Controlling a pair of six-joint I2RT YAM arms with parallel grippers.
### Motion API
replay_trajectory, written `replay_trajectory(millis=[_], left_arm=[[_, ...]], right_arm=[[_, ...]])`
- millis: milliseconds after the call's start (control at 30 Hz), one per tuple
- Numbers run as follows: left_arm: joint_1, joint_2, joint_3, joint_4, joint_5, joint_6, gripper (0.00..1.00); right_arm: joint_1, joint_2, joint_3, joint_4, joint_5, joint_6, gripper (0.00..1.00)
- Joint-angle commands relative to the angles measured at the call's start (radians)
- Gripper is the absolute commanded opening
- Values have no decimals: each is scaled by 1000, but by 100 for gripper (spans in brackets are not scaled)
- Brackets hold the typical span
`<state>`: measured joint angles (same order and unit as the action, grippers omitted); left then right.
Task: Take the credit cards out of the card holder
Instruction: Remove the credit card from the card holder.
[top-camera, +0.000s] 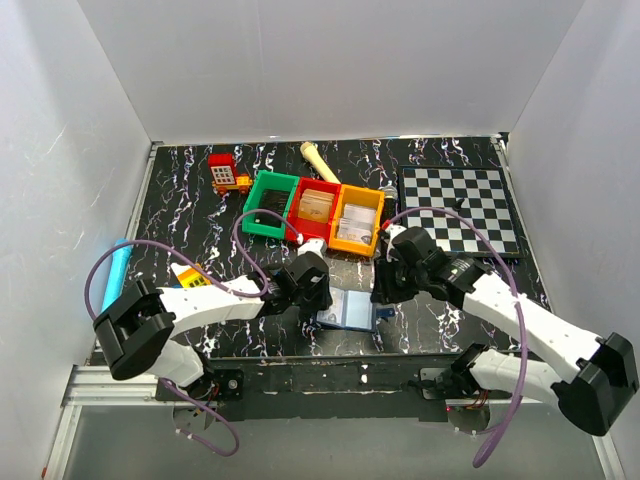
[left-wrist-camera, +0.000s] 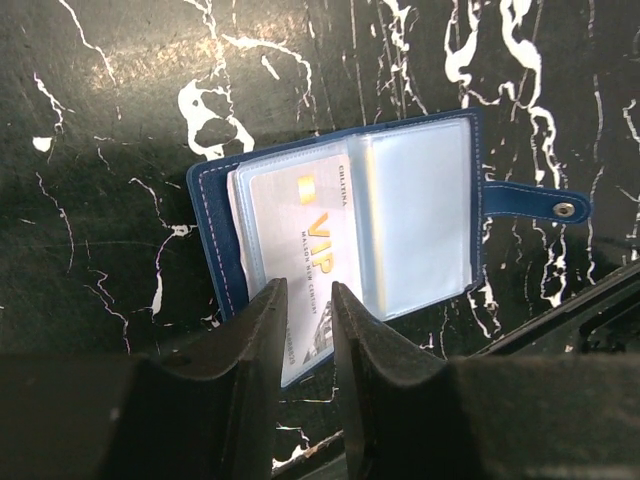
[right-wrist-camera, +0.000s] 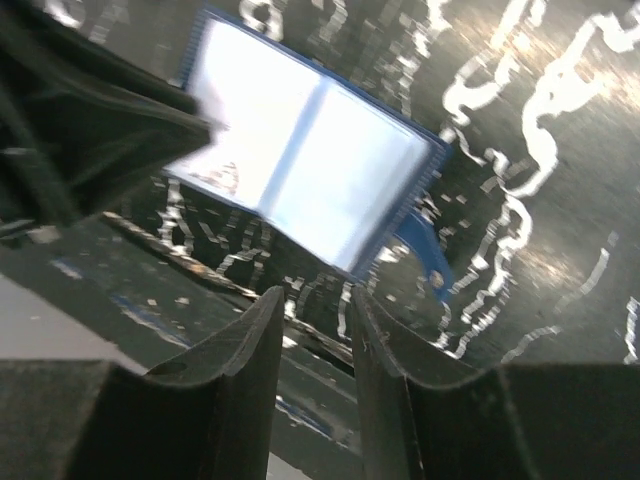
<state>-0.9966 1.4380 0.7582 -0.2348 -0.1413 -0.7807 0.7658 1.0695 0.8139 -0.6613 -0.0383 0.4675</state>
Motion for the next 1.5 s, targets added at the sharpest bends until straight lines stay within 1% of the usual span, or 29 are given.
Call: replay_trajectory(millis=[0,133,300,400,600,800,1200,1367,1467], left_arm=[[12,-60,-23,51,11,-2,24],[15,-47,-11,46,14,-2,22],[15,-28,-20,34,5,-18,18],[15,-24,-42,35,3,-31,16],[15,-13,-72,26,6,-52,0],[15,-5,-85,25,12,-61,0],[15,-11,-114,31,28,-86,0],[15,-25,-115,29,28,-81,0],[15,-62,-108,19,20,-78,0]], right_arm=[[-2,-45,-4,205,-161,35,40],[-2,47,-9,270,-218,80,38],[-3,121,-100,429,-239,172,36],[-5,173,-134,485,-250,203,35],[-16,260,-159,525,-252,206,33],[-29,316,-185,551,-250,218,33],[-74,375,-200,542,-229,192,32],[-79,382,-185,531,-226,168,31],[-82,342,-179,505,-222,161,32]])
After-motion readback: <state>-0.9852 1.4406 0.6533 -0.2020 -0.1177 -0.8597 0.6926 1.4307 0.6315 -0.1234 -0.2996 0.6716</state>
